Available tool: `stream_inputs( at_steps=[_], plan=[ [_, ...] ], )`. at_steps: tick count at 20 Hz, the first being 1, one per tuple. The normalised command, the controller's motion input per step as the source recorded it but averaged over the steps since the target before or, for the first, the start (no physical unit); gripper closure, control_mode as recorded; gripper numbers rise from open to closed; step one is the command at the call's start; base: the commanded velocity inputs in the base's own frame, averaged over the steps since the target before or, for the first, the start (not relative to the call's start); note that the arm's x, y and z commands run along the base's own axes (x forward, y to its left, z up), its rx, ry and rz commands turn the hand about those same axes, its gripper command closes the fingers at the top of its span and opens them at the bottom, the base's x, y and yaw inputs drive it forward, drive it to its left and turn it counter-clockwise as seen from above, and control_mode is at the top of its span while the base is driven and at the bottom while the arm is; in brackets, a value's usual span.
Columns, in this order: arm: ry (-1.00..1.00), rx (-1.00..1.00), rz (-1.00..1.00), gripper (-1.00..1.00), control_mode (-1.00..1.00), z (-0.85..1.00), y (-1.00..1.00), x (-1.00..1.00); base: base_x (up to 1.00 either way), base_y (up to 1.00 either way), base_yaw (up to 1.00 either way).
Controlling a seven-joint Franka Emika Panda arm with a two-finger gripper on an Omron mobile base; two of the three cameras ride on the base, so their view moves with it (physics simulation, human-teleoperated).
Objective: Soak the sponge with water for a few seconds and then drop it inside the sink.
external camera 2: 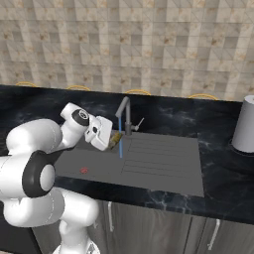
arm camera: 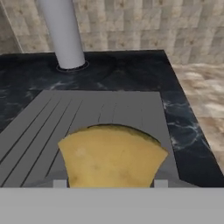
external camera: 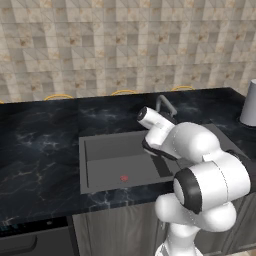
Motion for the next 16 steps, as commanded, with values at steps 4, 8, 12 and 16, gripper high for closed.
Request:
stream_inputs(
  at_steps=[4,8,12,16],
  plan=[
    [0.19,-0.02,-0.05,1.00,-1.00,0.03,0.37,0.01,0.00,0.00,0.00],
    [0.14,-0.02,-0.02,1.00,-1.00,0.00,0.30,0.01,0.00,0.00,0.00],
    [0.01,-0.01,-0.01,1.00,-1.00,0.00,0.06,0.08,0.00,0.00,0.00],
    [0.03,0.00,0.00,1.00,-1.00,0.00,0.00,0.09,0.00,0.00,0.00]
  ],
)
